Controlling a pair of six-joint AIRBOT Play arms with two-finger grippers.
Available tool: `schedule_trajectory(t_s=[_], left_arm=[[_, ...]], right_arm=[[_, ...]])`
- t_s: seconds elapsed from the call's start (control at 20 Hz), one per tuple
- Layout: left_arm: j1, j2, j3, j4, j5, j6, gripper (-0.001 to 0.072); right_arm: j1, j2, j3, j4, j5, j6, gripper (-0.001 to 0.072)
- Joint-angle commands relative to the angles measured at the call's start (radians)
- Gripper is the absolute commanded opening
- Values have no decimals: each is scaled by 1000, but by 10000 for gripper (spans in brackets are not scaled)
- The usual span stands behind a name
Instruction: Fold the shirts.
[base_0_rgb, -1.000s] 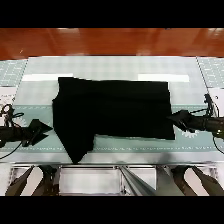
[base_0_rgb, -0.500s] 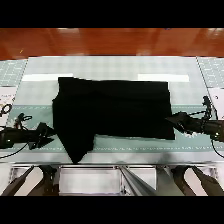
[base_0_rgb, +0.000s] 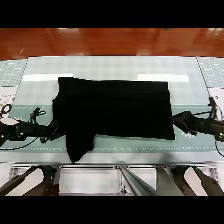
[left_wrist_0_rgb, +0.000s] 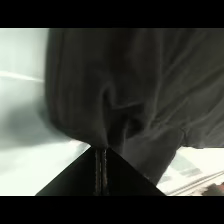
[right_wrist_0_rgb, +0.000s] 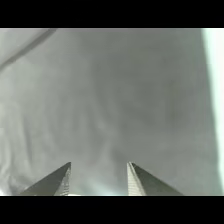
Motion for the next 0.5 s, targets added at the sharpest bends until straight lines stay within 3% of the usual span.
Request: schedule_trajectory(t_s=[0.0,0.1,0.45], left_arm=[[-22,-3,43,-7,-61,23,30],[-22,-3,51,-6,-64,23,30],[-24,-4,50,-6,-58,23,30]], right_arm=[[-129,0,14,-323,101,66,408],[-103,0,-5,-511,158,237,408],[-92,-116,-21,-343,109,127,417]])
